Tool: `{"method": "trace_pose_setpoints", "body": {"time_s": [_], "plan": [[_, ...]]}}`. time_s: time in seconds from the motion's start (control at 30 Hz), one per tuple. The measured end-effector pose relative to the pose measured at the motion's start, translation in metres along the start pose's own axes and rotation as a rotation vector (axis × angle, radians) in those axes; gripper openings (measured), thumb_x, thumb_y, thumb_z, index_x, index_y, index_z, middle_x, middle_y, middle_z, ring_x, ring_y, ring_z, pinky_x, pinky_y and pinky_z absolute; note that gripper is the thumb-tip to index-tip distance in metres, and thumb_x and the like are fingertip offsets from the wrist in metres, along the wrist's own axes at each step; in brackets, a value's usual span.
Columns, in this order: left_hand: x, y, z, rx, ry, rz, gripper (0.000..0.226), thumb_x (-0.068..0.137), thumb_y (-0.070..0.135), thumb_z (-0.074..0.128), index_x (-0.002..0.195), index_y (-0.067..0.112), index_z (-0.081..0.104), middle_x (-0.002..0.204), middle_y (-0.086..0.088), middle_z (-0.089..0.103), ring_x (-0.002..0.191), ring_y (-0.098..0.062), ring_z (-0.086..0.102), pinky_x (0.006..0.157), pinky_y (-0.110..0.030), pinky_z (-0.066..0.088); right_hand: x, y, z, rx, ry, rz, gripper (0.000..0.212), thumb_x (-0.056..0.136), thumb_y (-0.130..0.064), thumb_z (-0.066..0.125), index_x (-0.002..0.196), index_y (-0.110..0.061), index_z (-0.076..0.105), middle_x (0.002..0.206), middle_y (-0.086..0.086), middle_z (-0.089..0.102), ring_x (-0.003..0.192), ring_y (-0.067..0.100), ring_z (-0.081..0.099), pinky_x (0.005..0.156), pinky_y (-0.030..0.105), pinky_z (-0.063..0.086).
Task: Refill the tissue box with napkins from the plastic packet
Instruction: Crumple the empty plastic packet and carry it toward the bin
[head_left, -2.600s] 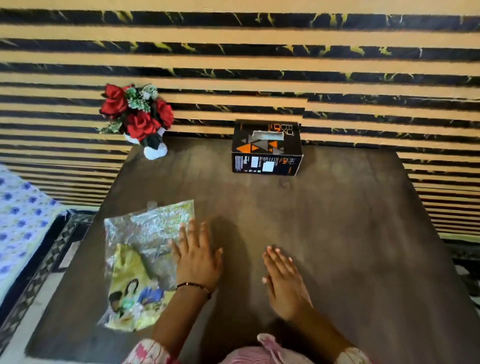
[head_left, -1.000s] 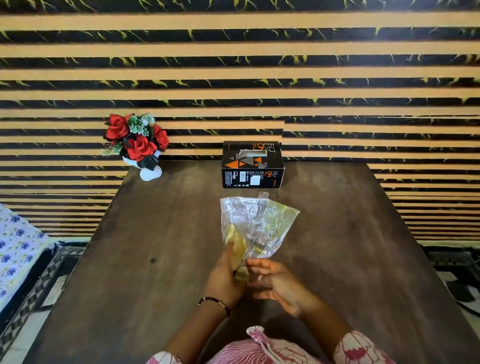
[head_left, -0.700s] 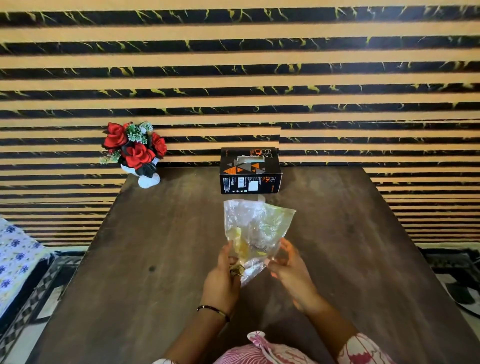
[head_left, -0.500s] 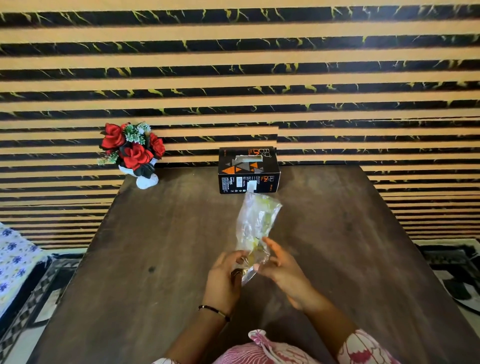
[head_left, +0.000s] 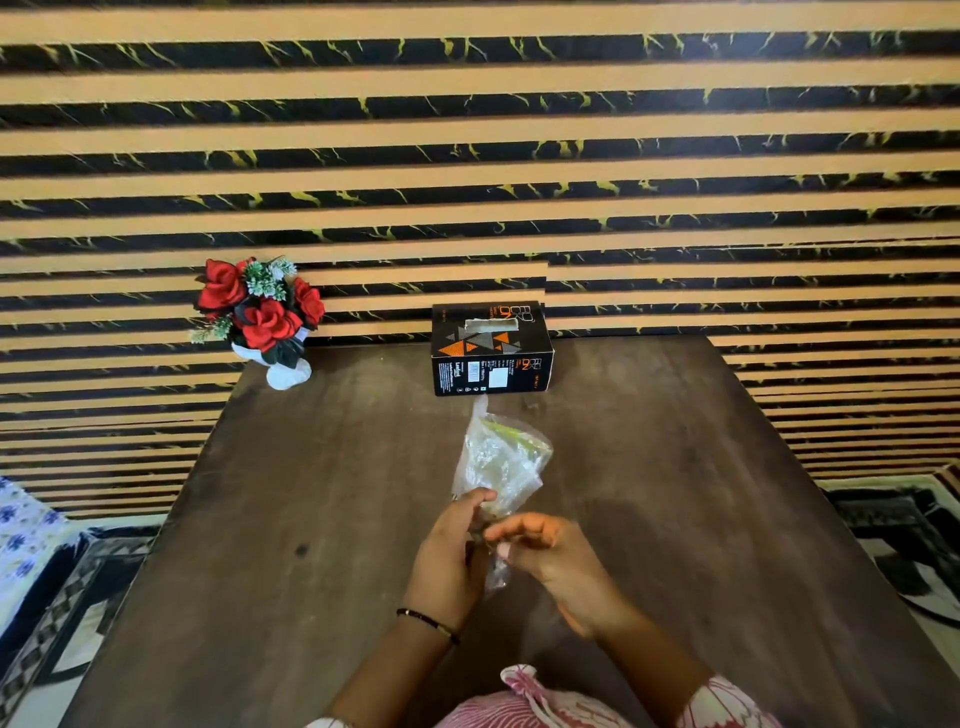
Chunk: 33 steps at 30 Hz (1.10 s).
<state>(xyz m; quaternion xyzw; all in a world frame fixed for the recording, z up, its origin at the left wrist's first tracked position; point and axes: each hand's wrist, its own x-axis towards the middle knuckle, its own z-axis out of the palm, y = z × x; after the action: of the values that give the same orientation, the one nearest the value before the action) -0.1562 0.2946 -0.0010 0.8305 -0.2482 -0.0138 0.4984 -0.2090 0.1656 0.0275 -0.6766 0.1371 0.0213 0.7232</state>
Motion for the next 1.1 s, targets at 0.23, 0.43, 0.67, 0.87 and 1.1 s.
{"method": "trace_pose_setpoints", "body": {"time_s": [0.23,0.43,0.67,0.87,1.1], "plan": [[-0.003,0.009,-0.011,-0.021,0.101,0.051,0.043,0.066,-0.002,0.045,0.092,0.03,0.058,0.091,0.01,0.06,0.087,0.004,0.055,0.076,-0.004,0.039,0.002,-0.009,-0.008,0.085,0.195,0.119,0.042,0.083,-0.007,0.065,0.122,-0.013,0.05,0.122,0.005,0.053,0.101,0.019,0.061,0.07,0.032,0.059],[-0.005,0.016,-0.015,-0.142,0.053,-0.013,0.046,0.063,-0.013,0.045,0.073,0.027,0.066,0.086,0.005,0.061,0.082,-0.001,0.059,0.073,-0.007,0.041,-0.006,-0.014,-0.013,0.239,-0.051,0.251,0.053,0.083,-0.007,0.064,0.126,-0.032,0.046,0.122,0.004,0.063,0.103,0.03,0.065,0.062,0.044,0.059],[-0.014,0.026,-0.025,-0.241,-0.064,-0.241,0.041,0.069,-0.016,0.058,0.061,0.023,0.062,0.086,-0.003,0.06,0.078,0.007,0.057,0.07,-0.004,0.04,-0.011,-0.017,0.003,0.072,0.077,0.072,0.027,0.078,0.006,0.066,0.101,-0.009,0.066,0.085,0.012,0.074,0.07,0.022,0.071,0.057,0.035,0.06],[-0.022,0.037,-0.041,-0.614,-0.307,-0.647,0.031,0.089,-0.002,0.044,0.093,0.022,0.063,0.083,-0.008,0.062,0.073,-0.019,0.056,0.059,-0.028,0.048,-0.014,-0.008,0.013,0.144,0.25,0.031,0.02,0.077,0.01,0.065,0.073,-0.009,0.071,0.069,0.007,0.073,0.061,0.019,0.066,0.056,0.033,0.055],[-0.029,0.04,-0.046,-0.912,-0.253,-0.73,0.042,0.072,0.026,0.068,0.102,-0.003,0.059,0.096,-0.021,0.069,0.083,-0.028,0.068,0.074,-0.036,0.058,-0.033,0.003,0.016,0.046,0.176,0.016,0.012,0.079,0.01,0.062,0.085,0.007,0.071,0.098,0.016,0.067,0.083,0.025,0.065,0.073,0.037,0.055]]}}
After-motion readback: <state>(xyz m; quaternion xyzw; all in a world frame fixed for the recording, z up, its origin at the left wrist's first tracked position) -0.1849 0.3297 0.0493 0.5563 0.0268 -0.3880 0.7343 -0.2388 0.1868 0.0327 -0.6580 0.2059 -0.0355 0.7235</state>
